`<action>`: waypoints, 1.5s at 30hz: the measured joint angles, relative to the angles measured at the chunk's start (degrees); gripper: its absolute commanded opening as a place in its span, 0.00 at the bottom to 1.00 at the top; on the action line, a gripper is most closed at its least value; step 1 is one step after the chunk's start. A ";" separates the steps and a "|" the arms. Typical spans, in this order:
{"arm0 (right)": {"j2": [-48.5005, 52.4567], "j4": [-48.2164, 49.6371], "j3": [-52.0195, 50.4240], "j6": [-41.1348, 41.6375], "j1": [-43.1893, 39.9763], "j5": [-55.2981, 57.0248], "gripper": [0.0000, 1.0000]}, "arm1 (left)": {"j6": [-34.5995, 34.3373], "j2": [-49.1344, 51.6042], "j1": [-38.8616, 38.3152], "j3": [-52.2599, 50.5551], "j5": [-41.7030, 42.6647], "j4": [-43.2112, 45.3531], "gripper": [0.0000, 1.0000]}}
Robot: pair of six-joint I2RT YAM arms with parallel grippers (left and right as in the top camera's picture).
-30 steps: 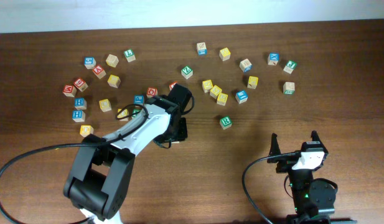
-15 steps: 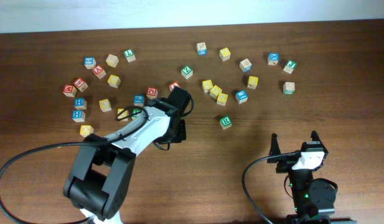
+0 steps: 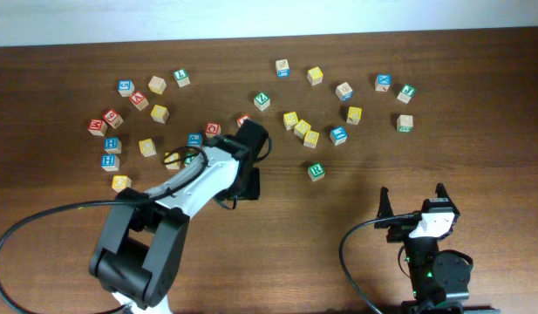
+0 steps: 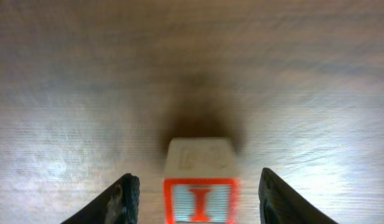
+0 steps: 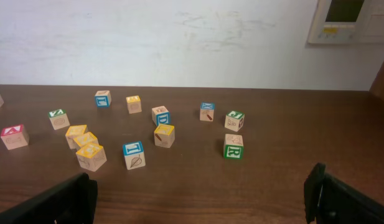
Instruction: Spell out ICRA
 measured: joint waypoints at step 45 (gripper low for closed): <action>0.00 0.00 0.00 -0.02 0.00 -0.02 0.98 | 9.20 7.87 21.31 34.36 -6.40 -19.12 0.99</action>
